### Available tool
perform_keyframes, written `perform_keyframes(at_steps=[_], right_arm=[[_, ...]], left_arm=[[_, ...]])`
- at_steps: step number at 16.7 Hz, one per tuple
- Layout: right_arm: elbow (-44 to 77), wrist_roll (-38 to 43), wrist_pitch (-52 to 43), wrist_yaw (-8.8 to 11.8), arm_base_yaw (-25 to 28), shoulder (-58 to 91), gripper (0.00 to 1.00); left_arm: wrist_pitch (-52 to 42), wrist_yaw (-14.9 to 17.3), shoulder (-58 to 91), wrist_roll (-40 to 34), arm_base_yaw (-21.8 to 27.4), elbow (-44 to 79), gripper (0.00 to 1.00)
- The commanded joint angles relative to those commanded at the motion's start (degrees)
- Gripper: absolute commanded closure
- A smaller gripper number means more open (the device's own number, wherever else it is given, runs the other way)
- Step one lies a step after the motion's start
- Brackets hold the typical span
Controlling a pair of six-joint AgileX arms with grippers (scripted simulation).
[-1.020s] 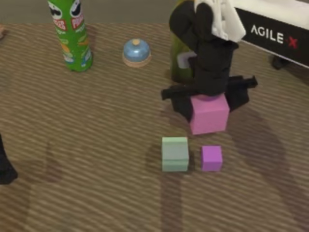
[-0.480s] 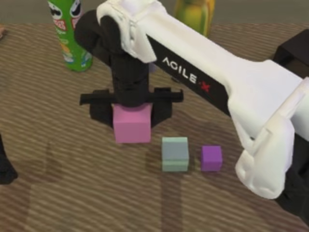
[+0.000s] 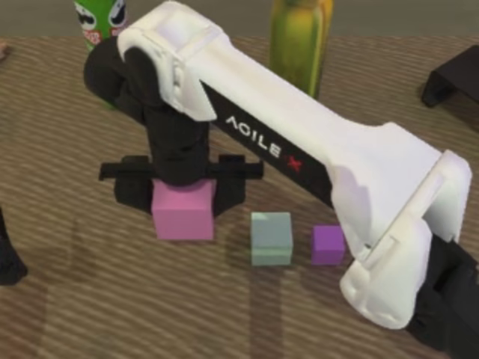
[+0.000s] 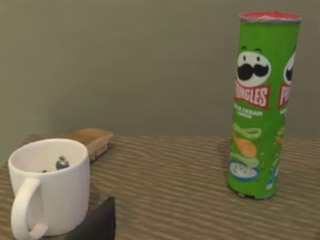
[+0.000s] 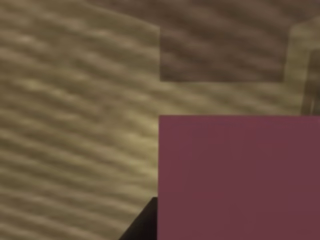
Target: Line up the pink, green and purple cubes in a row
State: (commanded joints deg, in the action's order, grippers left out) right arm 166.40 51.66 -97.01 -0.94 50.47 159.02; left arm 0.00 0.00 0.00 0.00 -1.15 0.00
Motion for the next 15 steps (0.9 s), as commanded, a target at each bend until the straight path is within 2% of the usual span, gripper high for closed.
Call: perform_keyframes(at_steps=[5, 11, 15], right_arm=[[-4.3, -0.1, 3.8, 0.1, -0.2, -1.6, 1.0], [-24.8, 0.0, 17.5, 0.1, -0.1, -6.2, 1.0], [-31.8, 0.1, 23.7, 0.1, 0.1, -8.0, 1.0]], left_arm=[[0.0, 0.0, 0.0, 0.0, 0.0, 0.0, 0.0], [0.0, 0.0, 0.0, 0.0, 0.0, 0.0, 0.0], [0.0, 0.0, 0.0, 0.0, 0.0, 0.0, 0.0]])
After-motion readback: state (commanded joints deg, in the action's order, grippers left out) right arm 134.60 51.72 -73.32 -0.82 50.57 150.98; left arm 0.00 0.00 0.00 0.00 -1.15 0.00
